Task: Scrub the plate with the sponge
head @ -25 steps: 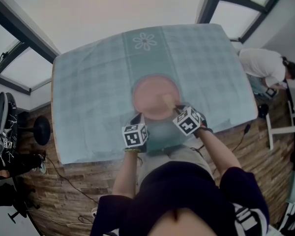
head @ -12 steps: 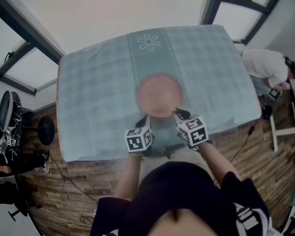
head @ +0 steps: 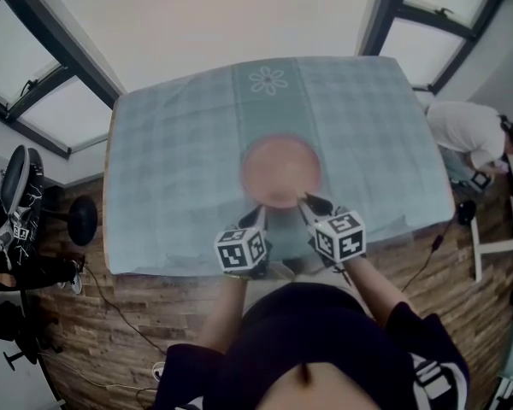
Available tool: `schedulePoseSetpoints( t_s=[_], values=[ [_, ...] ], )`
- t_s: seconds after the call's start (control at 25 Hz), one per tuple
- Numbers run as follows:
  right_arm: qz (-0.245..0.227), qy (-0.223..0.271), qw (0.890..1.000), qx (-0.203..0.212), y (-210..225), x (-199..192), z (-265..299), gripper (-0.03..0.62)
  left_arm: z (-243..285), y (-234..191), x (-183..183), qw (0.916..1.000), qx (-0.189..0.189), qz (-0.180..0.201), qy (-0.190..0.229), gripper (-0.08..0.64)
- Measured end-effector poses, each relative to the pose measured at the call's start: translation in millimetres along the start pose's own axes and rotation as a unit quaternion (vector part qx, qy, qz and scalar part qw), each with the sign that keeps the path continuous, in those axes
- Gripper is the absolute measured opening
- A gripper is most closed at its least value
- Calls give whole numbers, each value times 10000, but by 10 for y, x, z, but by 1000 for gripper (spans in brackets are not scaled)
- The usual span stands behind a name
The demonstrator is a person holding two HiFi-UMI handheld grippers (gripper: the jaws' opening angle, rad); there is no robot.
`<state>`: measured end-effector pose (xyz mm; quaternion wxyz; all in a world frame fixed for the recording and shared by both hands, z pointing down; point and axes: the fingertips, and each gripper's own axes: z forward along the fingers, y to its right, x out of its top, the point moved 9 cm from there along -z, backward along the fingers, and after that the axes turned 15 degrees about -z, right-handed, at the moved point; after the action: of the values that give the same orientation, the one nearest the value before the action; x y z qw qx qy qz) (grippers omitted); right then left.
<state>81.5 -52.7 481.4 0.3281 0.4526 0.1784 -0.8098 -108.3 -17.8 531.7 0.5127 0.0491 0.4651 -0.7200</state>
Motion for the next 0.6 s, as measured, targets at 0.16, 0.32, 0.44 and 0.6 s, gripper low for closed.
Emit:
schedulePoseSetpoints(
  t_s=[0.16, 0.32, 0.44, 0.6],
  values=[
    [47, -13, 9998, 211, -12, -45, -110, 44, -85, 121, -66, 9999, 13, -97, 92, 8],
    [-8, 21, 9994, 339, -20, -107, -238, 44, -156, 244, -173, 9997, 68, -154, 164, 8],
    [5, 42, 9991, 415, -34, -183, -338, 44, -210, 312, -277, 9995, 130, -168, 226, 8],
    [24, 108, 9989, 457, -83, -272, -517, 44, -310, 403, -446, 9991, 181, -201, 317, 8]
  ],
)
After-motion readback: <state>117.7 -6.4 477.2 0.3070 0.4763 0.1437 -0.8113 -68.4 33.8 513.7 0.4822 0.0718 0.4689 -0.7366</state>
